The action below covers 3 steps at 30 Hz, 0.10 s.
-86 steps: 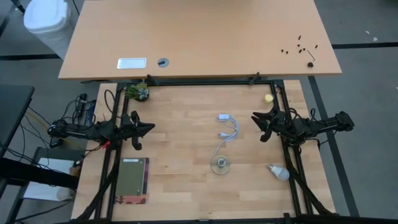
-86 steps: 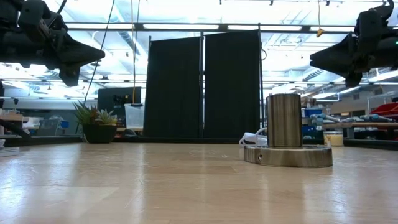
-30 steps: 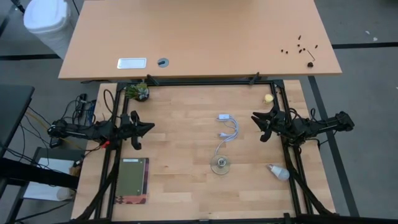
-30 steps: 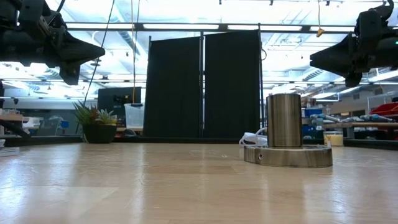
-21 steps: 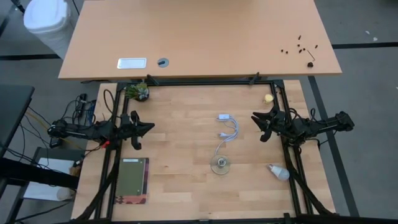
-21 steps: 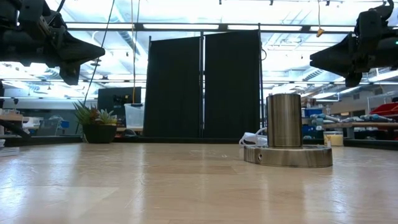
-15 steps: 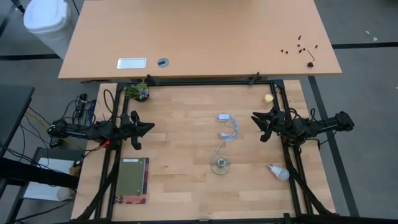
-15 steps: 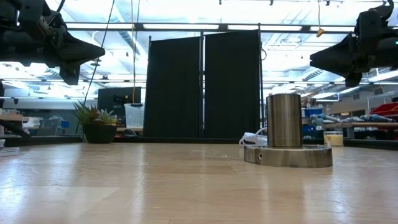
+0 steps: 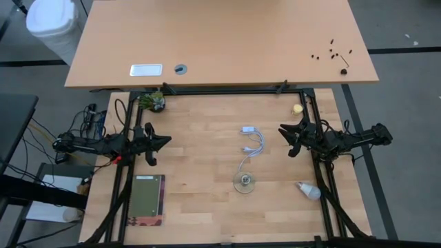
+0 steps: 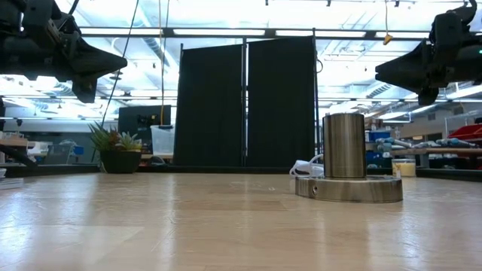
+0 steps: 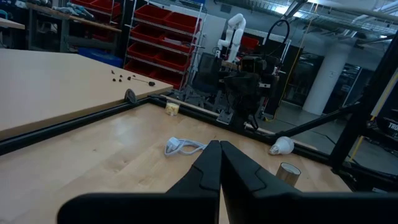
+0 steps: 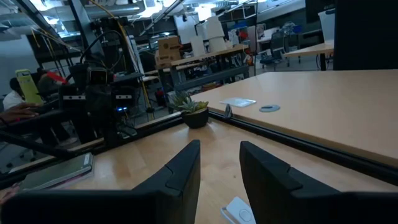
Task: Screw lightbulb
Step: Return to Home Position
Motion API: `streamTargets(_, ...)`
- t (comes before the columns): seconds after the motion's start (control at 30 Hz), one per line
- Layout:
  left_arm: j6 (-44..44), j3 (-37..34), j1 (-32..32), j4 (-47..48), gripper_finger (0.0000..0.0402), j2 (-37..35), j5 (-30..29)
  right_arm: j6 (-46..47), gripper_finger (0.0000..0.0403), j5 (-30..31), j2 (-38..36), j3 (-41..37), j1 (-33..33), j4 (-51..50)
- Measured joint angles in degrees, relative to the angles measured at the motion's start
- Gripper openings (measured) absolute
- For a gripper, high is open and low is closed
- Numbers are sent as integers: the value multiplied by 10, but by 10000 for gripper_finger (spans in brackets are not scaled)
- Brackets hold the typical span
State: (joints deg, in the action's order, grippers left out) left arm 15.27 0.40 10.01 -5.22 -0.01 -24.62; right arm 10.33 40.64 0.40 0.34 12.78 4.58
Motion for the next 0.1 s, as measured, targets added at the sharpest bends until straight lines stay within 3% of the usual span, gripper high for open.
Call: streamTargets(0.1, 0, 0, 0, 0, 12, 0, 0, 0, 122, 0, 0, 0, 0, 0)
